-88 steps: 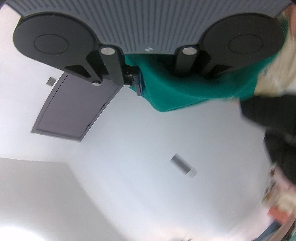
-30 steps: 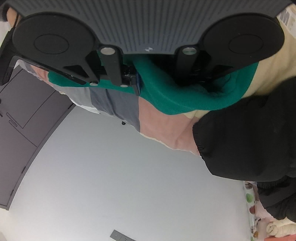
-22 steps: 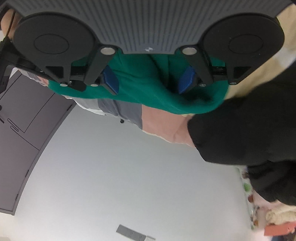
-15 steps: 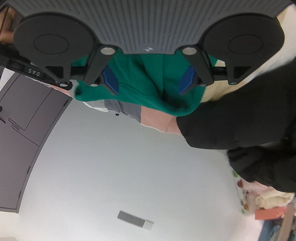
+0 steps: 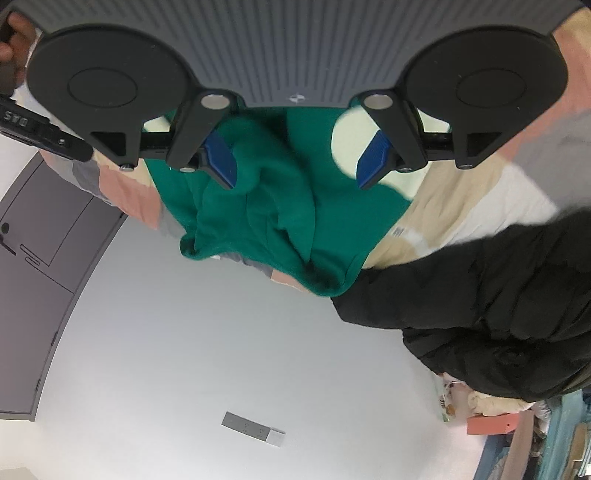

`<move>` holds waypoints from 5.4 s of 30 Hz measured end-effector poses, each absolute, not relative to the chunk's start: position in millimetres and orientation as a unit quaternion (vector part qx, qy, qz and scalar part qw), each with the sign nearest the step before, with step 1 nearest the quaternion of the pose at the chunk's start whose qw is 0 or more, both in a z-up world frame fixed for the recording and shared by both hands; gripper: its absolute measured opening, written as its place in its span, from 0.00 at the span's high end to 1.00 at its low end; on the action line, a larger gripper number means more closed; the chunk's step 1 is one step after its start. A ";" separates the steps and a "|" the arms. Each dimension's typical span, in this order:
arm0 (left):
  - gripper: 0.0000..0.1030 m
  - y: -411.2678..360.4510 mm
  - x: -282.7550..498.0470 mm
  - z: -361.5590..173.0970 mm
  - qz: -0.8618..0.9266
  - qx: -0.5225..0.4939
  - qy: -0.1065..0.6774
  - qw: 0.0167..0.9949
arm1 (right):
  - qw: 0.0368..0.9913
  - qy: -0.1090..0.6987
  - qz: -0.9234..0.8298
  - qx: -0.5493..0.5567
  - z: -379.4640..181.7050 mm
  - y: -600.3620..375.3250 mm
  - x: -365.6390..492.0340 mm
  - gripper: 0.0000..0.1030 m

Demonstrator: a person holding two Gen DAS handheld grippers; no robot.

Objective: Fold large clothes

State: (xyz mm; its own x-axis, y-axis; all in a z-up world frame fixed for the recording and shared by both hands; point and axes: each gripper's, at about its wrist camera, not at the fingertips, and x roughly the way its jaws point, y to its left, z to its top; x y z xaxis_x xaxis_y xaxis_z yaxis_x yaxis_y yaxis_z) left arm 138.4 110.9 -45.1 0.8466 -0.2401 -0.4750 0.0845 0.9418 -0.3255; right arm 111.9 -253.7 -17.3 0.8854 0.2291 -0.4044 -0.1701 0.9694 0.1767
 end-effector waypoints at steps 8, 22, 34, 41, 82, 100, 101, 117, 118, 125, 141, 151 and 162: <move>0.26 101.3 100.1 -92.2 -0.054 -0.152 0.300 0.940 | 0.967 0.229 0.087 0.070 -44.6 -259.2 62.7 0.39; 0.27 63.4 121.7 -134.4 -0.073 -0.056 0.359 0.929 | 0.930 0.312 0.079 0.175 -98.9 -275.2 81.1 0.54; 0.94 83.7 122.2 -123.4 -0.007 -0.013 0.353 0.935 | 0.942 0.271 0.046 0.194 -73.2 -305.1 68.8 0.92; 0.96 178.7 143.5 -73.6 0.050 -0.072 0.340 0.936 | 0.959 0.239 0.014 0.153 -30.8 -355.3 85.6 0.93; 0.43 228.4 173.0 -126.4 0.020 -0.230 0.390 0.891 | 0.936 0.235 -0.216 0.149 -81.8 -484.8 181.1 0.93; 0.88 293.1 200.0 -35.9 0.113 -0.178 0.287 0.934 | 0.952 0.196 -0.214 0.100 -31.2 -510.3 187.6 0.93; 0.88 299.0 208.1 -30.8 0.126 -0.167 0.282 0.936 | 0.952 0.195 -0.215 0.100 -29.6 -513.0 189.5 0.93; 0.83 324.0 267.0 -117.9 0.171 -0.115 0.349 0.914 | 0.924 0.266 -0.260 0.087 -107.2 -534.4 197.3 0.91; 0.78 323.8 263.9 -115.2 0.168 -0.123 0.350 0.913 | 0.925 0.263 -0.259 0.088 -106.7 -533.4 195.4 0.91; 0.31 300.8 227.1 -77.3 0.164 -0.154 0.307 0.925 | 0.935 0.235 -0.248 0.093 -83.5 -517.1 176.8 0.39; 0.33 133.2 187.0 -81.1 -0.065 -0.188 0.331 0.922 | 0.978 0.207 0.002 0.021 -9.8 -317.8 148.8 0.39; 0.33 152.1 207.1 -124.7 -0.033 -0.158 0.356 0.920 | 0.937 0.310 0.161 0.016 -79.5 -177.2 192.6 0.28; 0.33 171.3 227.4 -131.7 -0.025 -0.198 0.341 0.919 | 0.908 0.373 0.177 -0.076 -126.2 -123.4 218.5 0.18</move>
State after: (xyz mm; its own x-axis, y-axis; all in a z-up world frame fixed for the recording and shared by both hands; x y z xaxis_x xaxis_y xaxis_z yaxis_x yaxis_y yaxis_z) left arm 227.4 171.3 -131.7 0.7660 -0.1810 -0.6168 -0.0890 0.9204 -0.3807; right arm 218.5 -123.4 -126.2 0.6588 0.2654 -0.7040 -0.3789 0.9254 -0.0057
